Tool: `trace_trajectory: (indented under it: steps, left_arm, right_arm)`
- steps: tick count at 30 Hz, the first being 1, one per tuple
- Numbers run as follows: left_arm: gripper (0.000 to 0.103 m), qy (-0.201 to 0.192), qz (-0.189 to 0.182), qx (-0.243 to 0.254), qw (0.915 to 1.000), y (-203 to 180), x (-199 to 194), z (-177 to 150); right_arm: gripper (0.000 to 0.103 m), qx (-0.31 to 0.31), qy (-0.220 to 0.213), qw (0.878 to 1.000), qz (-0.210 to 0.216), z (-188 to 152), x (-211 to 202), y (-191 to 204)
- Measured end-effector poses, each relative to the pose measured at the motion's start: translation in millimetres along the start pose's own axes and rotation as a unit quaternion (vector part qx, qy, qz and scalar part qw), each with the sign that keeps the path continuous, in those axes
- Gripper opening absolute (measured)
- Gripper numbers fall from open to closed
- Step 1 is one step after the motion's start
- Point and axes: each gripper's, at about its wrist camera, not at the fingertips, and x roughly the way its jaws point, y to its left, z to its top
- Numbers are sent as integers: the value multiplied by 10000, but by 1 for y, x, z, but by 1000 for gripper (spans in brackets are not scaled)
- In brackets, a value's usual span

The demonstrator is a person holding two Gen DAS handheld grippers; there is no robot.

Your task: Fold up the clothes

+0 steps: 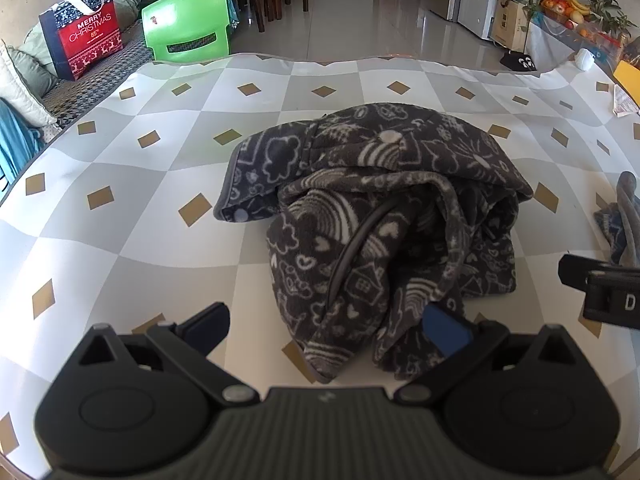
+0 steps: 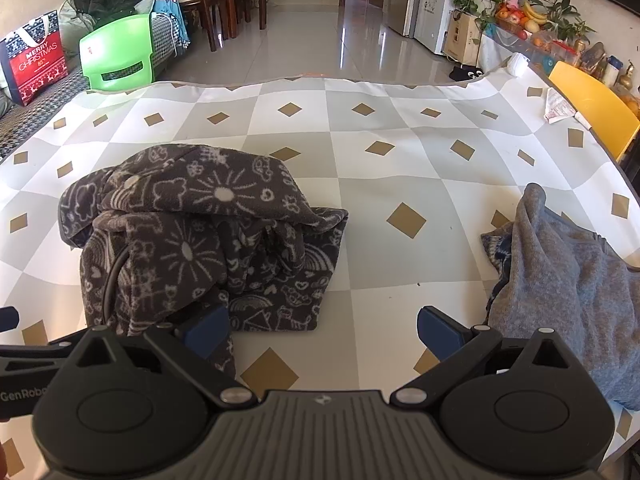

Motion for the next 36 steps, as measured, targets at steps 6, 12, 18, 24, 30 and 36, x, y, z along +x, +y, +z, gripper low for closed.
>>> trace_trajectory:
  steps: [6, 12, 18, 24, 30, 36]
  left_arm:
    - [103, -7, -21, 7, 10000, -1, -1, 0]
    - [103, -9, -8, 62, 10000, -5, -1, 0]
    - [103, 14, 48, 44, 10000, -7, 0, -1]
    - [103, -2, 160, 28, 9999, -10, -1, -2]
    - [103, -68, 207, -33, 9998, -8, -5, -1]
    - [103, -73, 232, -133, 9996, -4, -7, 0]
  right_arm:
    - [100, 48, -32, 10000, -13, 1, -1, -2]
    - [100, 54, -41, 10000, -30, 0, -2, -2]
    - [100, 82, -21, 10000, -6, 0, -2, -3]
    - [100, 96, -50, 9999, 8, 0, -2, -3]
    - [100, 48, -39, 10000, -27, -1, 0, 0]
    - [100, -2, -50, 10000, -34, -3, 2, 3]
